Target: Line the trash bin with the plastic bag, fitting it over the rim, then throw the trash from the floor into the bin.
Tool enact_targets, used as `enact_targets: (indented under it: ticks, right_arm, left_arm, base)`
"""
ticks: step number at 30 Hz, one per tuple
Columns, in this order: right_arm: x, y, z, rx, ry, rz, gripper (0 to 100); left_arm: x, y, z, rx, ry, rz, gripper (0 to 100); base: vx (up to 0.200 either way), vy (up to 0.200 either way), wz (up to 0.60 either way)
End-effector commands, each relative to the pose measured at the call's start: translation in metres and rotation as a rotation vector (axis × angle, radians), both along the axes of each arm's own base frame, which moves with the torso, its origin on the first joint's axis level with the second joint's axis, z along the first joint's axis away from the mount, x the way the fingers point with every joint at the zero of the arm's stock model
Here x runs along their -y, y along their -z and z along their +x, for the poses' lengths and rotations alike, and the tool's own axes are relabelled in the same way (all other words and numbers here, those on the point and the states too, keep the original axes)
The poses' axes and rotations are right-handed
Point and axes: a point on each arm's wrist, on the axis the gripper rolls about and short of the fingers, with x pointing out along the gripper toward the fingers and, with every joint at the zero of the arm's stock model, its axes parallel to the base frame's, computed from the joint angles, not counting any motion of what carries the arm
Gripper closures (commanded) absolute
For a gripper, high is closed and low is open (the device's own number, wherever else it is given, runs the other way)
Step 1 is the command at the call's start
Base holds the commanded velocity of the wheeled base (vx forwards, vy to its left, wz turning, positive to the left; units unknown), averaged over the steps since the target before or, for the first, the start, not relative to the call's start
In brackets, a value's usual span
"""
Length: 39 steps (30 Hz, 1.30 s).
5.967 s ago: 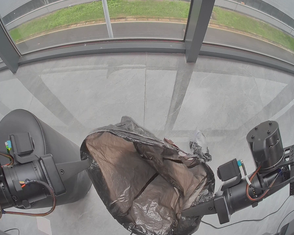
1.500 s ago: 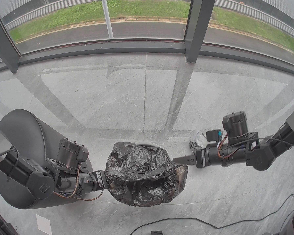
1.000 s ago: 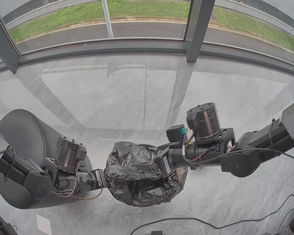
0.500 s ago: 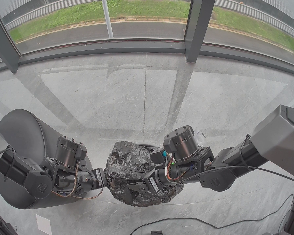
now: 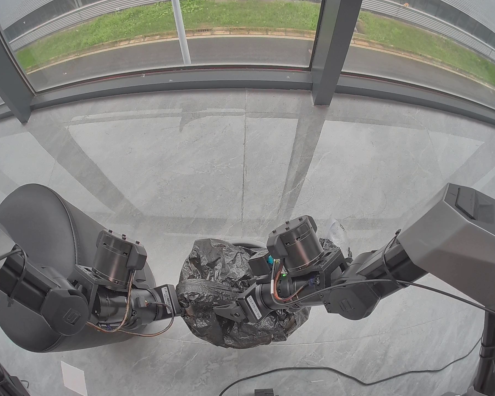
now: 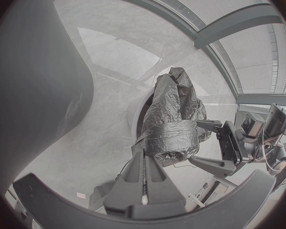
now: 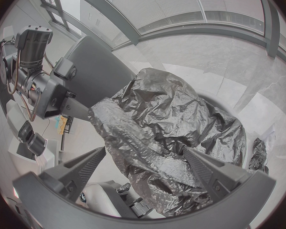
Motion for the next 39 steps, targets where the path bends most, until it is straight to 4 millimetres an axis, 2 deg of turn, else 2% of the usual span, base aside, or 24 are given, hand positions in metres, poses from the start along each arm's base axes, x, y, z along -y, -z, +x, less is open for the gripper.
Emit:
enact_targets:
  ticks: [1, 6, 18, 25, 34, 35, 39]
  right_arm:
    - [0.001, -0.002, 0.008, 0.01, 0.015, 0.01, 0]
    - [0.004, -0.003, 0.012, 0.016, 0.026, 0.015, 0]
    - [0.002, -0.001, 0.007, 0.008, 0.017, 0.007, 0]
    - [-0.001, 0.006, -0.001, -0.012, -0.002, -0.012, 0]
    - [-0.004, 0.011, -0.001, -0.018, -0.007, -0.018, 0]
    - [-0.004, 0.011, -0.001, -0.018, -0.007, -0.02, 100]
    - [-0.005, 0.019, 0.003, -0.013, 0.007, -0.039, 100]
  left_arm:
    - [0.0, 0.001, -0.001, -0.002, 0.002, 0.001, 100]
    - [0.0, 0.001, 0.0, -0.004, 0.001, 0.001, 100]
    - [0.001, 0.001, 0.0, -0.003, 0.001, 0.0, 100]
    - [0.001, 0.001, 0.001, -0.004, 0.001, 0.001, 100]
    - [0.001, 0.002, 0.0, -0.005, 0.001, 0.002, 100]
    - [0.001, 0.001, 0.001, -0.003, 0.001, 0.0, 100]
    - [0.001, 0.002, 0.0, -0.005, 0.001, 0.002, 100]
  base:
    - [0.0, 0.0, 0.0]
    - [0.0, 0.0, 0.0]
    - [0.0, 0.0, 0.0]
    - [0.0, 0.0, 0.0]
    - [0.0, 0.0, 0.0]
    - [0.0, 0.0, 0.0]
    - [0.0, 0.0, 0.0]
